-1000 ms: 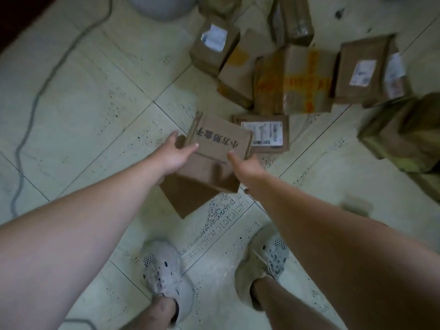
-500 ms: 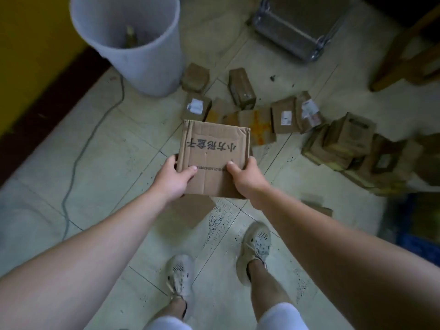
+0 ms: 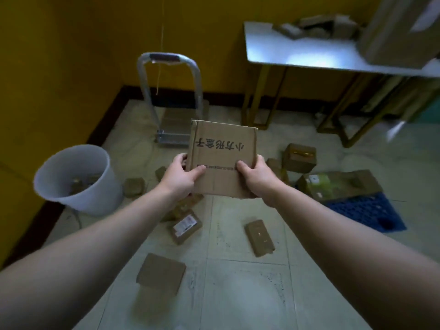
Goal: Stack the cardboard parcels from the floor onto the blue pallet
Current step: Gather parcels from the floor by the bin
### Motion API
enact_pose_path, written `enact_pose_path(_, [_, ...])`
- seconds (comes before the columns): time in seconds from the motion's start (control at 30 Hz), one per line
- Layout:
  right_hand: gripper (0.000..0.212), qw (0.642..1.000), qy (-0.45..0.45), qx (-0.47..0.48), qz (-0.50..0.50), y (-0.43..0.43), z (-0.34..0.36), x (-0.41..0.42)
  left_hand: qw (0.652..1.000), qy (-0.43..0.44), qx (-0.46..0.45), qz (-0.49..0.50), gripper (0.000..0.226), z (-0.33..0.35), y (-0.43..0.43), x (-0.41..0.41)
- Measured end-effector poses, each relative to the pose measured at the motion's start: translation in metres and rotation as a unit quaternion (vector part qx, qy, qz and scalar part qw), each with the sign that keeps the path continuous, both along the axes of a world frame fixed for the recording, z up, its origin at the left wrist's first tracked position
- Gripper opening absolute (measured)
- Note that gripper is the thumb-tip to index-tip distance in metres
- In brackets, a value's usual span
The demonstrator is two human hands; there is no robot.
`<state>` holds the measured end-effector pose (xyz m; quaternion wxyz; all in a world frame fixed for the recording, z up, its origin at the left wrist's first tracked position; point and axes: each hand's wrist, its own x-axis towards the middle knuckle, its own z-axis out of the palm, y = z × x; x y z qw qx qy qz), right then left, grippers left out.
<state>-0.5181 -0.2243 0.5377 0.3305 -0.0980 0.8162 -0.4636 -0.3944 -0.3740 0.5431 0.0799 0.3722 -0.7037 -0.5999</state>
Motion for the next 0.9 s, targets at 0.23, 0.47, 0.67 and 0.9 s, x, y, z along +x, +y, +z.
enact_pose_path(0.23, [0.038,0.99,0.068,-0.017,-0.126,0.233,0.072,-0.087,0.988,0.051,0.009,-0.144,0.047,0.069,0.199,-0.13])
enact_pose_path(0.47, [0.025,0.968,0.095,-0.023,-0.231,0.444,0.095,-0.147,0.967,0.044,0.017,-0.249,0.049,0.087,0.392,-0.234])
enact_pose_path(0.67, [0.034,0.945,0.116,-0.039,-0.304,0.535,0.099,-0.199,0.95,0.026,0.023,-0.312,0.056,0.096,0.475,-0.318])
enact_pose_path(0.9, [0.023,0.939,0.119,-0.019,-0.321,0.587,0.089,-0.317,0.935,0.027,-0.01,-0.354,0.047,0.078,0.522,-0.445])
